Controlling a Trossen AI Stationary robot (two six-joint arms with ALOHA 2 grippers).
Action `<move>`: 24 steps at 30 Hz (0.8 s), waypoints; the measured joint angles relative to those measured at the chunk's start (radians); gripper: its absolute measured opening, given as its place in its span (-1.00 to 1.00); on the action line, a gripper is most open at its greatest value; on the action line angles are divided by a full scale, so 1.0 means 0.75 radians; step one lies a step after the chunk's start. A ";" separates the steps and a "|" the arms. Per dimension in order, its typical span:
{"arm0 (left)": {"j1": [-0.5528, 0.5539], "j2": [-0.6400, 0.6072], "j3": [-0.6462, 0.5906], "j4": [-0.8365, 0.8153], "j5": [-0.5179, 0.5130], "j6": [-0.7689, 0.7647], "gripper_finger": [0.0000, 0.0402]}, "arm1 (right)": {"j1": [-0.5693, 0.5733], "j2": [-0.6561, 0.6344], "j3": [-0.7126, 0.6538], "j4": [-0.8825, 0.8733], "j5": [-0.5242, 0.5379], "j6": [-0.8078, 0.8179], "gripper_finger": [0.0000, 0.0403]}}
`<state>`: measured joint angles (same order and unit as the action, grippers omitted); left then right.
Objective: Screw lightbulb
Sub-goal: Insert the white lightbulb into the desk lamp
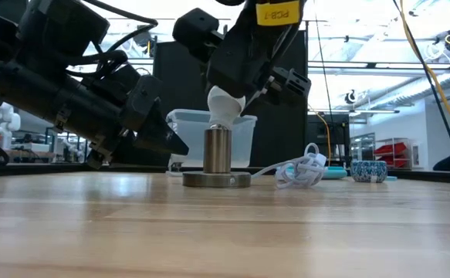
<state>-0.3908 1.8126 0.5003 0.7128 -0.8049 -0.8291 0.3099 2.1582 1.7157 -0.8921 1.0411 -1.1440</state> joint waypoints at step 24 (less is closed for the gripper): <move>-0.001 0.000 0.000 -0.002 0.008 0.002 0.39 | 0.068 0.000 0.001 -0.149 0.098 0.410 0.58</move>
<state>-0.3912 1.8126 0.5003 0.7113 -0.7992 -0.8280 0.3608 2.1582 1.7161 -1.0037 1.1145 -0.8362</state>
